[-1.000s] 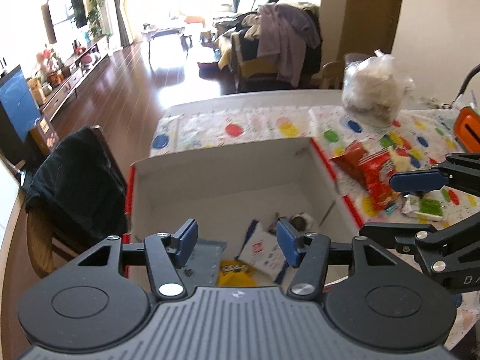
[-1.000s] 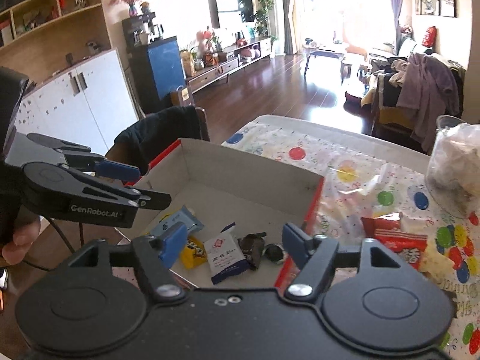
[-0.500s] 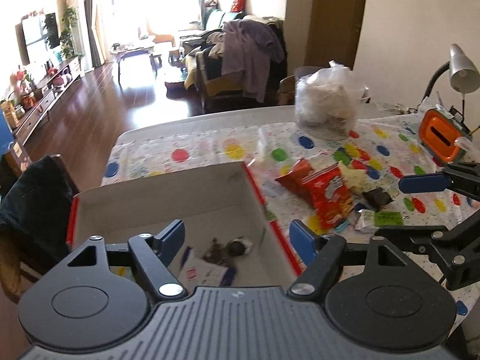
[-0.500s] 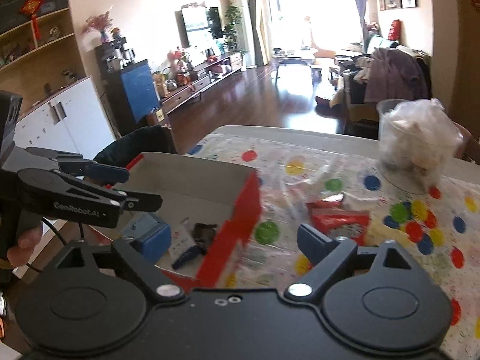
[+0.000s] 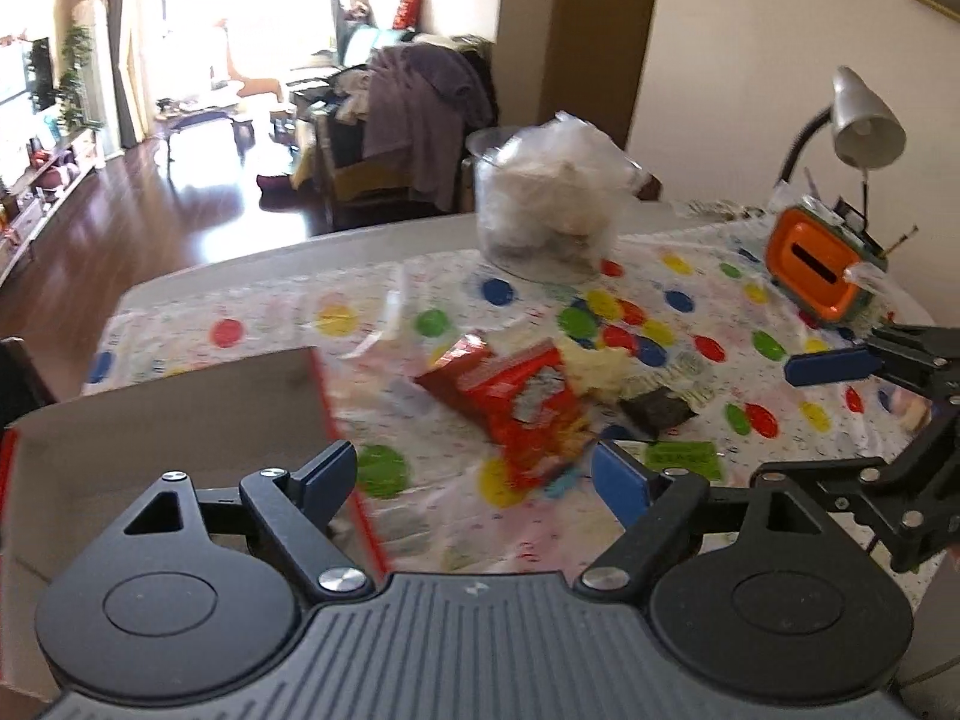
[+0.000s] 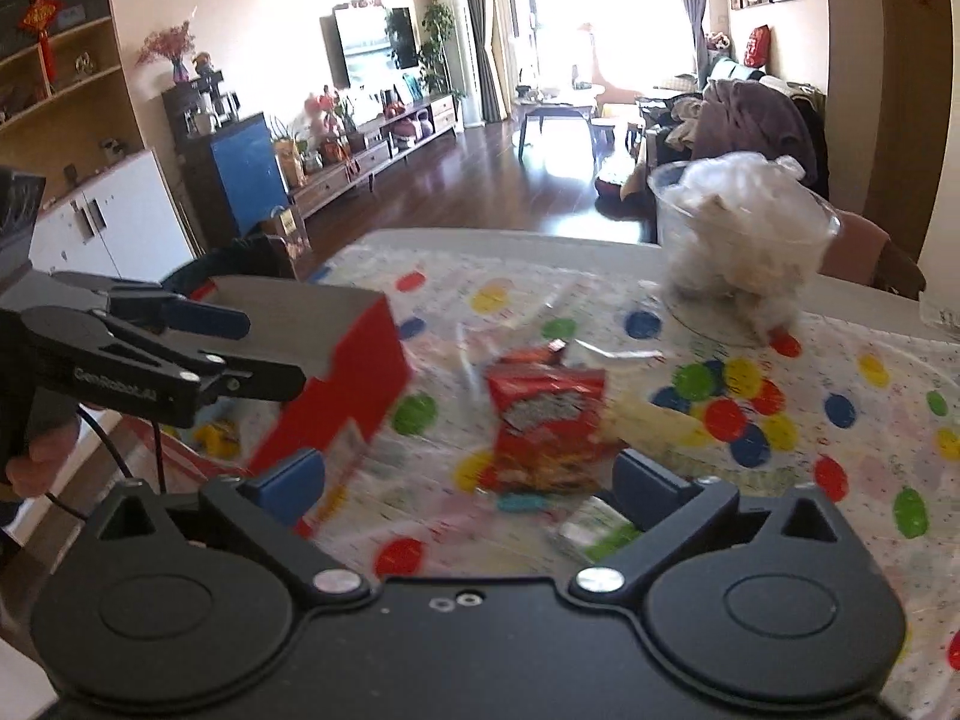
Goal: Organize snacks
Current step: 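Move both tools out of the box back over the table snacks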
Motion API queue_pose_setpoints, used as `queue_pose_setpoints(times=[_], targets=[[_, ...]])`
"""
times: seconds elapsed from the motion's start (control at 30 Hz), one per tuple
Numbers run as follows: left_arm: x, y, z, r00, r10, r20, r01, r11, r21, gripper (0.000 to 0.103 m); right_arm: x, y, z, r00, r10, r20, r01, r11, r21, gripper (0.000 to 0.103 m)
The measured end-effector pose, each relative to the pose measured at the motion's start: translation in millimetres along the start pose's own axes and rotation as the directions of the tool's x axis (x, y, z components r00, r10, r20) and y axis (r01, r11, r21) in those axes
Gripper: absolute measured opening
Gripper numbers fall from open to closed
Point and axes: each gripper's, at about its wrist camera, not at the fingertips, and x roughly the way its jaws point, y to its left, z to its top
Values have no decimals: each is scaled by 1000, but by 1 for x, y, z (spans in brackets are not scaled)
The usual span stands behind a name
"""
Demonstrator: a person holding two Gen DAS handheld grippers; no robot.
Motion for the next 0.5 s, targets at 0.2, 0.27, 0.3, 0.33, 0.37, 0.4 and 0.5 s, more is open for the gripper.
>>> queue_pose_setpoints(times=[0.2,0.27,0.3,0.33,0.37,0.4,0.5], targets=[[31,-33,-2,998,-49,-44,51,998,46,86,8,-43,-16,998,-22,-66,20,999,-35,103],[43,-43,-3,996,-68,-63,71,996,59,86,15,-58,-21,995,-19,-102,16,999,-35,103],[49,-47,-3,995,-73,-73,77,995,65,86,19,-64,-24,993,-23,-116,20,999,-29,103],[55,-51,-3,993,-79,-86,85,994,73,86,22,-71,-27,991,-27,-130,23,999,-26,103],[62,-56,-2,992,-80,-96,87,993,78,86,27,-78,-30,989,-28,-144,24,999,-29,103],[67,-60,-3,991,-81,-104,90,992,84,86,31,-83,-32,988,-29,-153,24,999,-34,103],[85,-70,-3,986,-93,-135,107,989,99,86,43,-95,-39,983,-26,-183,15,998,-62,102]])
